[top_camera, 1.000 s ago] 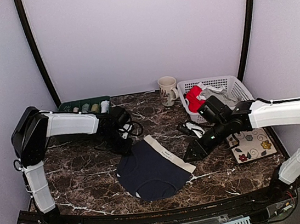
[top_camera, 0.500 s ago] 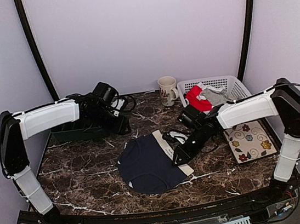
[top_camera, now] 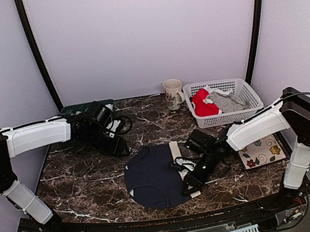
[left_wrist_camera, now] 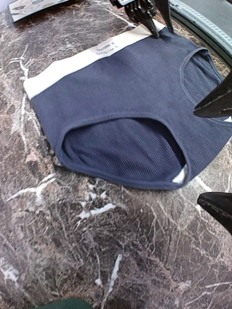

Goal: Roll the underwear
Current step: Move the underwear to the center of the board, then smooth out the underwear at the center of the board.

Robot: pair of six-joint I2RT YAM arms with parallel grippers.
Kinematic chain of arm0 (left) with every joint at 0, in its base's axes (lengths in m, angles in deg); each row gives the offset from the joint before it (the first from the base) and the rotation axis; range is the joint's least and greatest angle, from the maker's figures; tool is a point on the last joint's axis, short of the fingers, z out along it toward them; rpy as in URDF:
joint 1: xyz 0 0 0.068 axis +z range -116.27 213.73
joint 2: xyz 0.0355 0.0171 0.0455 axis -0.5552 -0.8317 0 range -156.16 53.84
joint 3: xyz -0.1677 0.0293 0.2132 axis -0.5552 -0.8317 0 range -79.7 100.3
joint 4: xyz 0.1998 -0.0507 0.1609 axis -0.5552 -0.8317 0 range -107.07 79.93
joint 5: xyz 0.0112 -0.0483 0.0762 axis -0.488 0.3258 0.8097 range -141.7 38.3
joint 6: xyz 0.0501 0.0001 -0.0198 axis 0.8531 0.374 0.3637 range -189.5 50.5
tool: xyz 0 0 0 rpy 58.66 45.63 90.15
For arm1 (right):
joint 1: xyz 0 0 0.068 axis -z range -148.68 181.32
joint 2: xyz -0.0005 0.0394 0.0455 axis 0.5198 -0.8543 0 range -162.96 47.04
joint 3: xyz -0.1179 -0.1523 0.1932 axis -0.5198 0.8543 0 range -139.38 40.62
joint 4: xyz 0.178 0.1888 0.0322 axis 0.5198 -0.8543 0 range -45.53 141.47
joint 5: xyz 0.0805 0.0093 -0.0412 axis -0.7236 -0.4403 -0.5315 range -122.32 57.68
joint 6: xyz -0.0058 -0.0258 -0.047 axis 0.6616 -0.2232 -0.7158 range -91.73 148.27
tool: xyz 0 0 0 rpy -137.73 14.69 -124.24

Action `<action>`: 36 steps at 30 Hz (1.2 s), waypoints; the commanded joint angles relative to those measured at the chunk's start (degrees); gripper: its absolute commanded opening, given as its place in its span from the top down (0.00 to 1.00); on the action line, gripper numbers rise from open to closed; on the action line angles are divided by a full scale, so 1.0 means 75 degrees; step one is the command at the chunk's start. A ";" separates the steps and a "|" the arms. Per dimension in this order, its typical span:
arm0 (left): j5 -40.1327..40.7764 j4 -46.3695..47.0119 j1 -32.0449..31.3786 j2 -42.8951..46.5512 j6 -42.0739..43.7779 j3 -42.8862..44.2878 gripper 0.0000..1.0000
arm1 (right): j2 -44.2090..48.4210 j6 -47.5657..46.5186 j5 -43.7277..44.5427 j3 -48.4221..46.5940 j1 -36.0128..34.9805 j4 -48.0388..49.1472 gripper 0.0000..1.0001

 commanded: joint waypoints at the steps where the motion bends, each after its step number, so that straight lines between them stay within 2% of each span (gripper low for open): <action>1: -0.0557 0.0276 -0.0069 0.0317 0.0021 -0.0241 0.44 | 0.0357 0.0776 -0.0664 0.0507 -0.0495 -0.0012 0.73; 6: -0.0839 0.0339 -0.0331 0.0105 0.0280 -0.0278 0.45 | 0.0718 0.0559 -0.0474 0.0060 -0.0412 -0.0465 0.72; 13: -0.1647 0.0832 -0.0401 -0.0026 0.0333 -0.0567 0.45 | 0.1484 0.0183 0.0106 -0.0383 0.0638 -0.0079 0.64; 19: -0.1915 0.0997 -0.0418 -0.0324 0.0310 -0.0741 0.49 | 0.0351 -0.0613 0.0638 -0.1400 0.0911 -0.0839 0.67; 27: -0.1817 0.1290 -0.0537 -0.1022 0.0141 -0.0906 0.57 | 0.0202 -0.0616 0.0829 -0.1640 0.1487 -0.0506 0.66; 36: -0.1447 0.0746 -0.0525 -0.2352 0.0986 0.0104 0.66 | -0.0055 -0.1614 0.1220 -0.2328 0.2349 -0.1050 0.64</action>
